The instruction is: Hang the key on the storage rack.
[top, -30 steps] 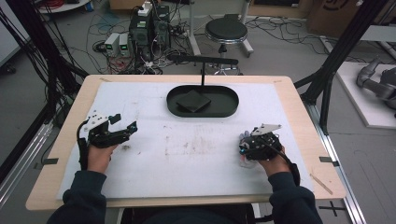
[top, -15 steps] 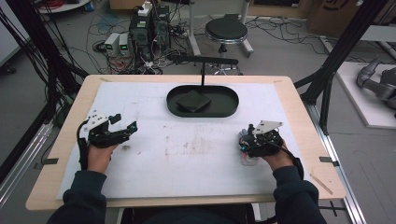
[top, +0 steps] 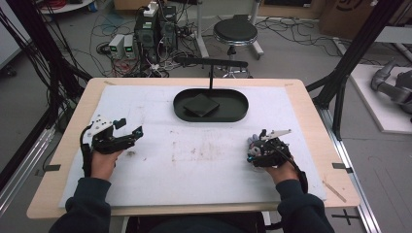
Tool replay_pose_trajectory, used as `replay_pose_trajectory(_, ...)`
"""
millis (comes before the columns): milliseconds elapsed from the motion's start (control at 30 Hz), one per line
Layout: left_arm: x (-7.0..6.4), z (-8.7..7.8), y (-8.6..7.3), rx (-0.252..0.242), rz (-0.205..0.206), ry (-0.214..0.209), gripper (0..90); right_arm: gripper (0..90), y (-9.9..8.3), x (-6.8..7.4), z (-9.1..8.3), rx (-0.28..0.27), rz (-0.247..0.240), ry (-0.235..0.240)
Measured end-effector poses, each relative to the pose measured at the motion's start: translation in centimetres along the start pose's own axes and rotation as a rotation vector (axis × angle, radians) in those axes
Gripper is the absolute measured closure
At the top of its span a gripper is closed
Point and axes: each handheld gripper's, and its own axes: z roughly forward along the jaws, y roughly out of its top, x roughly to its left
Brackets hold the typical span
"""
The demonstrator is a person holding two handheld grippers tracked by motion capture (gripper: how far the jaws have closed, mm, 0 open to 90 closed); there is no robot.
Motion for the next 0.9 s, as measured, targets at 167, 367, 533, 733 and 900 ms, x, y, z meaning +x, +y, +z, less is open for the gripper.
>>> replay_pose_trajectory(167,0.0,0.1,0.0,0.002,-0.001,-0.001,23.1,40.0,0.4,0.1,-0.5,-0.005,-0.039,-0.003)
replay_pose_trajectory(367,0.0,0.1,0.0,0.002,-0.001,-0.001,23.1,44.2,1.6,-0.2,-2.6,-0.126,-0.155,0.022)
replay_pose_trajectory(533,-0.1,0.1,0.0,0.0,0.0,-0.002,23.5,44.3,4.8,-3.8,-4.3,-0.175,-0.073,0.302)
replay_pose_trajectory(733,0.1,0.1,0.0,-0.007,-0.008,0.001,23.6,44.1,8.4,-6.5,-5.4,-0.224,-0.03,0.461)
replay_pose_trajectory(900,0.0,0.1,0.0,-0.01,0.004,0.001,23.7,44.0,10.5,-7.1,-5.6,-0.257,-0.018,0.5)
